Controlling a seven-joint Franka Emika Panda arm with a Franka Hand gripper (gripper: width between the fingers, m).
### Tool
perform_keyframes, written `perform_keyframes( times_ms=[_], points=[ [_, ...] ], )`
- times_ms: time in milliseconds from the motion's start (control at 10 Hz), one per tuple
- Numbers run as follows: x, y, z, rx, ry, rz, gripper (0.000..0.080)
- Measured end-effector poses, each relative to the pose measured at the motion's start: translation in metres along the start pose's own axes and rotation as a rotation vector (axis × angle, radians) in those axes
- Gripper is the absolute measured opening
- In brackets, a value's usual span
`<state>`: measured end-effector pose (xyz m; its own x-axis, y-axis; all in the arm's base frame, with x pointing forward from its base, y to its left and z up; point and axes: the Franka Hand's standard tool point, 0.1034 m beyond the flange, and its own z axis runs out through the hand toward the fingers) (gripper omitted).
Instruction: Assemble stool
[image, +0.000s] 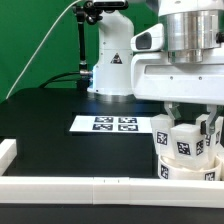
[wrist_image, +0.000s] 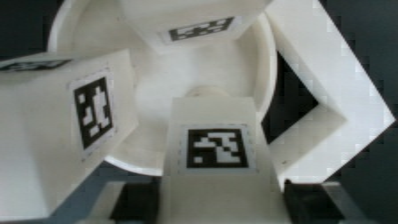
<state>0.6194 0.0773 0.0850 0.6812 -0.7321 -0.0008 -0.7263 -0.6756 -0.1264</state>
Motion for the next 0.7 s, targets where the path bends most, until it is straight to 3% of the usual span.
perform_keyframes(
  times_ms=[300, 700],
  points=[
    [-0.014, -0.011, 0.002, 0.022, -0.018, 0.388, 0.0335],
    [-0.016, -0.016, 0.004, 0.051, -0.053, 0.788, 0.0335]
  ],
)
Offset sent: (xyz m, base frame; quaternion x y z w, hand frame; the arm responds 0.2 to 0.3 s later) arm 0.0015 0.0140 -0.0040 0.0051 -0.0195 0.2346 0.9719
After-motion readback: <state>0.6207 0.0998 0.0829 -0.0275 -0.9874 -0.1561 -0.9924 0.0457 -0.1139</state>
